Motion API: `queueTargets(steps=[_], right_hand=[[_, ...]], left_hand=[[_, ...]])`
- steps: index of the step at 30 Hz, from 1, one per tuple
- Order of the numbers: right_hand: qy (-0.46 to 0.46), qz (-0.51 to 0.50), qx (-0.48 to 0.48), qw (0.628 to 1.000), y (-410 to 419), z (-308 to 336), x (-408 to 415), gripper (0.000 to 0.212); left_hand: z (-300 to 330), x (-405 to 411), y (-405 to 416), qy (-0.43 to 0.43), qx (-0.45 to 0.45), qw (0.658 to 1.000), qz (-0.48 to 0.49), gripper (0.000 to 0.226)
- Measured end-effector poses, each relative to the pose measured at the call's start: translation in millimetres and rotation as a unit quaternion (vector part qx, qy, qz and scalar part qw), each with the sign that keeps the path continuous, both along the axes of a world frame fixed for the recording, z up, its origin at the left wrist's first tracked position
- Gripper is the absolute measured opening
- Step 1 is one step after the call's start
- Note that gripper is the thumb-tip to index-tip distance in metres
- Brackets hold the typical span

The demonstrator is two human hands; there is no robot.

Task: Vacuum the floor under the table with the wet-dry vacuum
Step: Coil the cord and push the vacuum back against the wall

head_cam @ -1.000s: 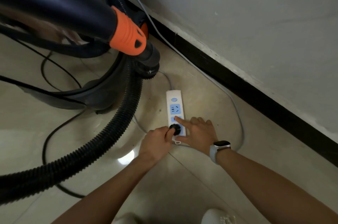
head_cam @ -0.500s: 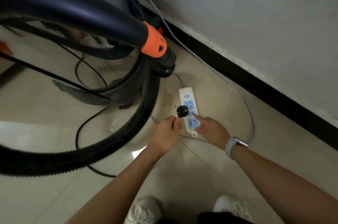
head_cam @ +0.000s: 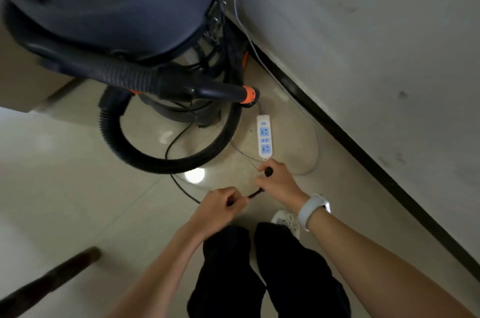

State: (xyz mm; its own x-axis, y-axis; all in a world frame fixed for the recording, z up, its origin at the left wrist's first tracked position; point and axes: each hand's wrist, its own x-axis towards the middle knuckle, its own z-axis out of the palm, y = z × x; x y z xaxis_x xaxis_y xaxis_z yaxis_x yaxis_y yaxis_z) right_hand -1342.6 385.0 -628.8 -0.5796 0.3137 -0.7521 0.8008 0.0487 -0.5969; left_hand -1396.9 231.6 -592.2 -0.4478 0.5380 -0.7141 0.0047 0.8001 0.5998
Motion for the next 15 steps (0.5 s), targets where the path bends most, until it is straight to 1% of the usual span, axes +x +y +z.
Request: queueTargets(steps=[3,4,6,7,11,13,15], right_hand=[[0.024,0.002,0.028,0.999,-18,60,-4,0.01],[0.033,-0.009,0.03,0.999,-22,80,-8,0.007],[0.05,-0.008,0.053,0.997,-29,114,-14,0.007],[0.053,0.009,0.054,0.997,-33,128,-17,0.009],[0.021,0.157,0.013,0.987,-73,182,-26,0.027],[0.011,0.206,0.002,0.978,-91,192,-30,0.026],[-0.007,0.222,-0.018,0.975,-109,197,-36,0.022]], left_hand=[[47,3,-45,0.031,-0.045,0.998,-0.016,0.024],[60,1,-59,0.051,-0.051,0.997,-0.005,0.021],[91,-2,-84,0.083,-0.058,0.994,0.051,0.015],[102,-3,-92,0.101,-0.064,0.99,0.076,0.015],[153,-3,-134,0.167,-0.11,0.965,0.172,0.018],[164,-3,-154,0.194,-0.124,0.949,0.214,0.021],[170,-7,-172,0.184,-0.117,0.951,0.219,0.021]])
